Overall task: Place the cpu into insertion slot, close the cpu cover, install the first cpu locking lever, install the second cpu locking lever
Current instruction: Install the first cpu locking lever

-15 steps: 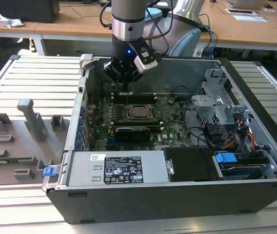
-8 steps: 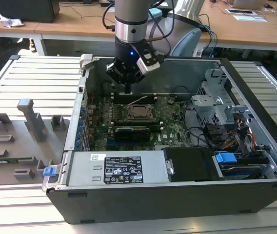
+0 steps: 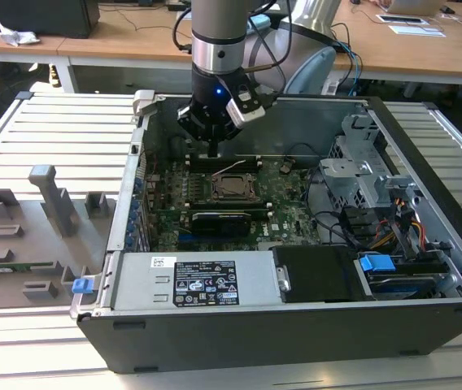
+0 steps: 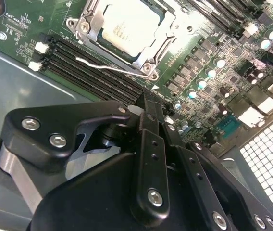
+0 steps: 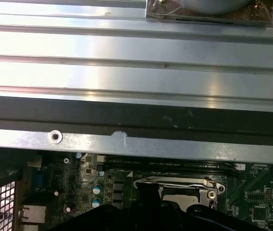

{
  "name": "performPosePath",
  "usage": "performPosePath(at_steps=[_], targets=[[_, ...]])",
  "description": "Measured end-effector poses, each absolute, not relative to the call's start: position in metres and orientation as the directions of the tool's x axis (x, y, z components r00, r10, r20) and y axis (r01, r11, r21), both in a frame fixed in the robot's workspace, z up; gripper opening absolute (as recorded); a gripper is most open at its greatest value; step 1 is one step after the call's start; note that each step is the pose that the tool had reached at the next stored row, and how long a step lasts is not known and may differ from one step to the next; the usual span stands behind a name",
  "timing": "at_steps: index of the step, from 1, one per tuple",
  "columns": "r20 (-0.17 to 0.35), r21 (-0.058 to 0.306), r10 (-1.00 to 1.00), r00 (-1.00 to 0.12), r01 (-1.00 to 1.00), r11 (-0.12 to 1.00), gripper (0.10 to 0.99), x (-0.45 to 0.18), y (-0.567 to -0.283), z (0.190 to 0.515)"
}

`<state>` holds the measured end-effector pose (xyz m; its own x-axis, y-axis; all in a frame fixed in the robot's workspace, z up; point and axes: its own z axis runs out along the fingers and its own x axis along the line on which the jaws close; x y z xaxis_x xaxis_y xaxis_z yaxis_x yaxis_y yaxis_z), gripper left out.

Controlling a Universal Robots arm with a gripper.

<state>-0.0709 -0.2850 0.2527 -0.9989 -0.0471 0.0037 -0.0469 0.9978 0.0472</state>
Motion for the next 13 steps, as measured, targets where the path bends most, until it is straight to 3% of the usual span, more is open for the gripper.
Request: performPosePath(at_steps=[7,13], targets=[[0.003,0.048,-0.047,-0.999,-0.047,0.998,0.106,-0.071,-0.286,0.243],[0.002,0.087,-0.047,-0.999,-0.047,0.995,0.106,-0.071,-0.295,0.237]])
